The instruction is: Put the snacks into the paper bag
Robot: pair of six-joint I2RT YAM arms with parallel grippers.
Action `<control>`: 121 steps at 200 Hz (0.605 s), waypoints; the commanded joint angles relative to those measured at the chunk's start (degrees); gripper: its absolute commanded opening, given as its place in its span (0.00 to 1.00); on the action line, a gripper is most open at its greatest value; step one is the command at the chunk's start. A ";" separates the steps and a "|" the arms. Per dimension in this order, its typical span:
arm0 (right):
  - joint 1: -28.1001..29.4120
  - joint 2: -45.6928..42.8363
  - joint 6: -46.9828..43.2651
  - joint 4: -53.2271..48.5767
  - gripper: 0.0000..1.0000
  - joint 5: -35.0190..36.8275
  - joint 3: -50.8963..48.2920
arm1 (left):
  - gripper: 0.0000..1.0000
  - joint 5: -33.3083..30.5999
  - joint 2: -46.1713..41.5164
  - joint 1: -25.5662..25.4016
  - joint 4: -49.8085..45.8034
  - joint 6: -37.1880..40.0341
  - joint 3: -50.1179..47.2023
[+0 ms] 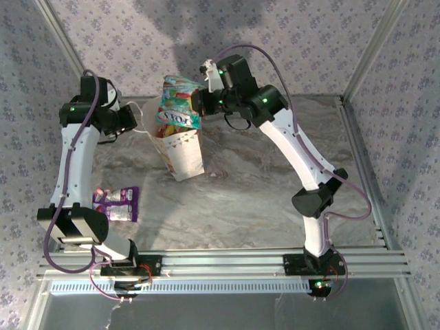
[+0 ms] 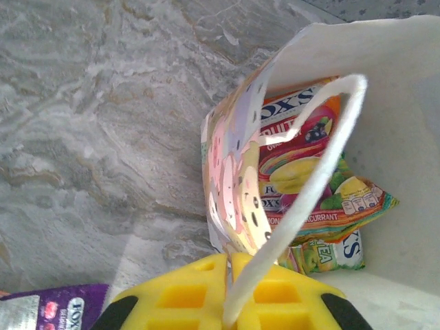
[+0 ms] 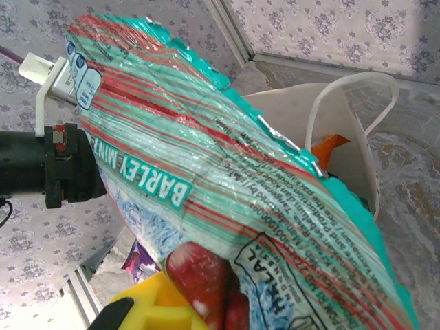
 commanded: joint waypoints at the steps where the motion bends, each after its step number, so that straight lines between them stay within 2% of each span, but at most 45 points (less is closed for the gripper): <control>1: 0.61 0.67 -1.32 0.86 0.00 -0.49 3.72 | 0.07 3.96 -2.63 1.12 3.01 -1.67 -1.61; 88: 2.22 3.05 -3.76 3.31 0.00 3.52 4.77 | 0.06 7.34 -9.43 3.70 8.29 -5.50 -12.49; 121: 3.26 3.62 -5.65 4.47 0.00 6.58 4.92 | 0.07 8.05 -10.02 3.99 8.38 -5.53 -13.85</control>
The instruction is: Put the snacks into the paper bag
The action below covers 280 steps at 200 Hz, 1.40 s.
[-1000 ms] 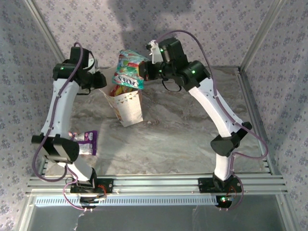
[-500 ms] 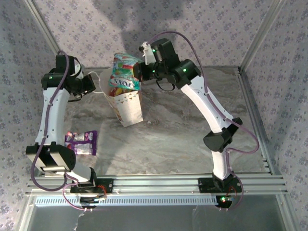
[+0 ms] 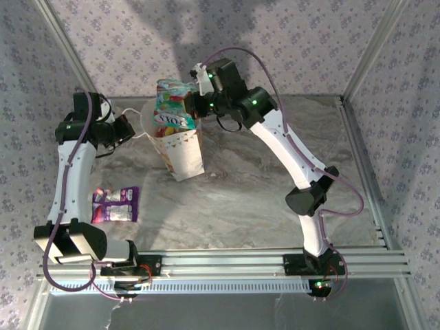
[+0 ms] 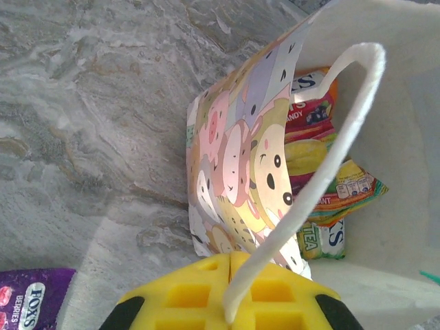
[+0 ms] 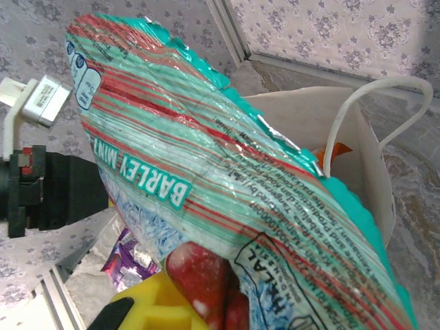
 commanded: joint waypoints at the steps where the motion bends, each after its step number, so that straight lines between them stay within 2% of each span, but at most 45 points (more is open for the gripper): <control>1: 0.91 0.16 -2.69 3.98 0.00 2.93 2.45 | 0.07 1.96 -1.58 0.62 1.27 -0.76 -0.79; 42: 1.98 1.08 -4.06 5.85 0.00 6.68 2.44 | 0.07 2.93 -1.76 0.69 2.13 -1.00 -2.46; 78: 2.05 2.59 -4.31 6.73 0.00 6.70 3.10 | 0.07 3.88 -2.09 0.76 3.81 -2.31 -4.44; 149: 1.89 7.15 -10.24 5.71 0.00 4.40 5.50 | 0.07 4.78 -3.09 0.89 4.84 -2.70 -5.57; 280: 1.30 9.42 -19.25 -4.08 0.00 6.24 4.80 | 0.07 6.42 -2.53 0.95 6.97 -3.22 -7.42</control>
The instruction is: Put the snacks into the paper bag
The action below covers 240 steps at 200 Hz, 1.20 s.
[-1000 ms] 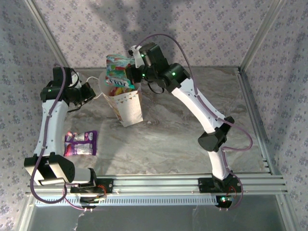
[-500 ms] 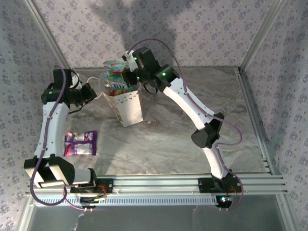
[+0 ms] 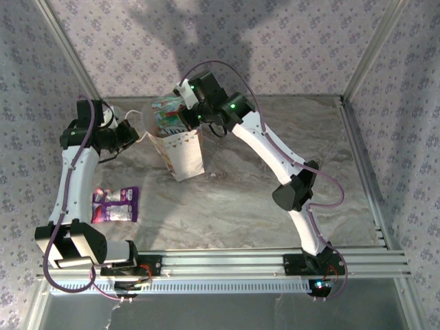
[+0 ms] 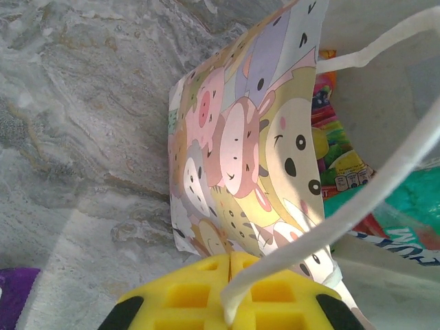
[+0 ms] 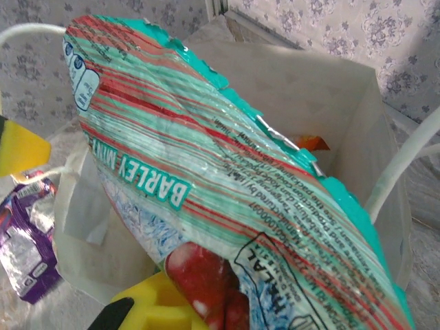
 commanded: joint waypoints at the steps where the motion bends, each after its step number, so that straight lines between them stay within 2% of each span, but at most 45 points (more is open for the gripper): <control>1: -0.50 0.99 -2.03 -1.44 0.00 0.35 1.70 | 0.08 1.85 -0.83 0.33 1.38 -0.62 -0.21; 64: -1.48 4.18 -1.38 -4.20 0.00 -6.89 3.93 | 0.07 1.40 -1.92 0.34 2.30 -1.23 -0.87; 100: -1.28 5.89 -0.97 -6.06 0.00 -5.06 4.71 | 0.07 1.84 -2.01 0.28 2.65 -1.76 -1.35; 134: -1.12 5.94 -0.14 -6.58 0.07 0.47 4.72 | 0.07 2.21 -2.03 0.30 2.89 -2.11 -1.35; 145: -1.17 5.71 0.40 -6.44 0.12 1.54 4.77 | 0.07 2.22 -1.99 0.18 2.88 -2.20 -1.35; 157: -1.18 5.51 1.46 -6.28 0.23 2.32 5.02 | 0.07 2.36 -1.94 0.25 3.00 -2.29 -1.35; 165: -1.21 5.37 2.53 -6.37 0.40 2.62 5.38 | 0.07 2.30 -1.90 0.22 3.01 -2.37 -1.41; 169: -1.21 5.33 3.06 -6.48 0.44 2.73 5.56 | 0.07 2.42 -1.91 0.25 3.04 -2.34 -1.38; 214: -1.38 4.54 6.33 -6.26 0.45 5.76 6.06 | 0.07 2.78 -1.63 0.25 3.06 -2.53 -1.26; 240: -1.48 3.89 7.99 -6.75 0.42 6.05 6.03 | 0.08 2.92 -1.56 0.25 3.05 -2.55 -1.16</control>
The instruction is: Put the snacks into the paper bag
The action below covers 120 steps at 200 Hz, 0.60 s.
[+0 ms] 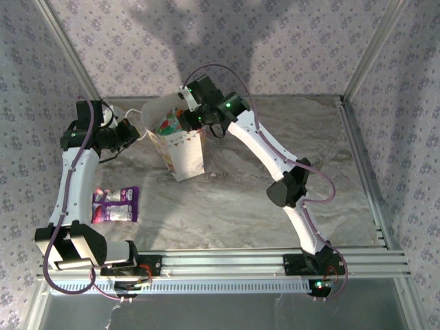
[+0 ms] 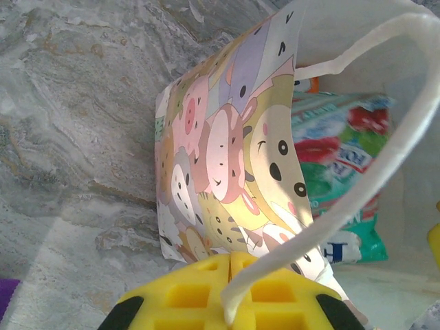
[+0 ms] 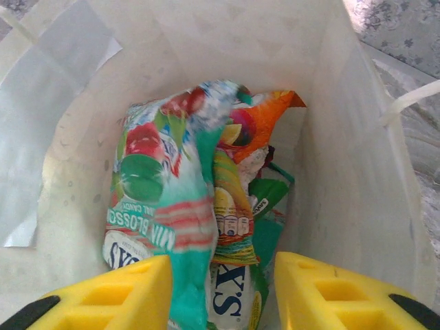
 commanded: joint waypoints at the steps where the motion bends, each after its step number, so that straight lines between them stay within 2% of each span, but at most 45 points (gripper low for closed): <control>1: -0.30 -1.38 2.94 -1.33 0.42 2.19 1.73 | 0.08 1.48 -0.83 0.21 0.34 -0.61 -0.10; 23: -0.71 -2.86 6.92 -2.17 0.40 1.24 1.72 | 0.10 1.74 -0.56 0.16 0.25 -0.70 -0.09; 66: -3.55 -9.00 14.37 0.42 0.40 -7.73 -3.53 | 0.13 1.83 -0.54 0.03 0.20 -0.61 -0.06; 79: -4.08 -11.47 14.97 1.88 0.34 -9.18 -6.56 | 0.16 1.85 -0.58 -0.04 0.17 -0.70 -0.09; 99: -4.94 -14.64 15.10 1.44 0.32 -8.20 -9.16 | 0.22 2.22 -0.56 -0.28 -0.58 -0.11 0.40; 120: -5.69 -17.96 14.37 2.82 0.33 -5.63 -13.74 | 0.24 1.96 -0.84 -0.53 -1.67 0.60 1.20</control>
